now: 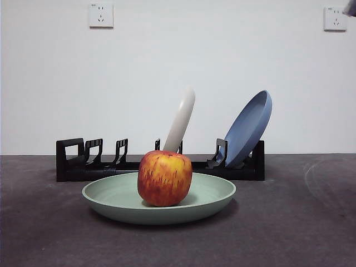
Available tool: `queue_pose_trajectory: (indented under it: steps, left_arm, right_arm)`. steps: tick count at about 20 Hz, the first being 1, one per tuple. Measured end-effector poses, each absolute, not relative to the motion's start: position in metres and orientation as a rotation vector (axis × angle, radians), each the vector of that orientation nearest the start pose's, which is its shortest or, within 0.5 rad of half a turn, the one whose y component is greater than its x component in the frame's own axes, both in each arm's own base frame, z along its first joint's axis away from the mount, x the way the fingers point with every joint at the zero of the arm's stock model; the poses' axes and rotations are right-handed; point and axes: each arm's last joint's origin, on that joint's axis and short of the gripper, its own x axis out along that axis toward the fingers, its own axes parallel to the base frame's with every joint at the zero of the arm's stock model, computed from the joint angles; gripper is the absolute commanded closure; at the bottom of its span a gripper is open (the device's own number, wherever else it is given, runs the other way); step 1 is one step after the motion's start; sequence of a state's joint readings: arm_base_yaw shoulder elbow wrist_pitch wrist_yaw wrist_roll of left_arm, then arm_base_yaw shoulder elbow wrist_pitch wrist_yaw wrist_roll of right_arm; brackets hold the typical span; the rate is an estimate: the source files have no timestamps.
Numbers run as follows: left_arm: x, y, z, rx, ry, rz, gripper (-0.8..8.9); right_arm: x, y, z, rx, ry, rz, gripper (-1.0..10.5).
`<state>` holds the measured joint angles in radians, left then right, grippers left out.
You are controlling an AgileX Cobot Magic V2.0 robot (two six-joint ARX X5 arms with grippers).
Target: Take the green plate from the plate rack,put the plate on the table,take the apple from the table,put the apple in the plate
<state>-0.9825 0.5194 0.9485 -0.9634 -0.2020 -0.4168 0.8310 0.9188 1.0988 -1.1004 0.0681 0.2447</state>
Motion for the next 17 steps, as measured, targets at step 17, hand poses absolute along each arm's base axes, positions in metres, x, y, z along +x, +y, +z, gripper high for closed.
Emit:
queue_pose_trajectory:
  steps: [17]
  left_arm:
    - [0.0463, -0.0586, 0.3406, -0.082, 0.622, -0.633, 8.17]
  right_arm:
    - [0.1019, 0.1078, 0.3392, -0.187, 0.921, 0.568, 9.5]
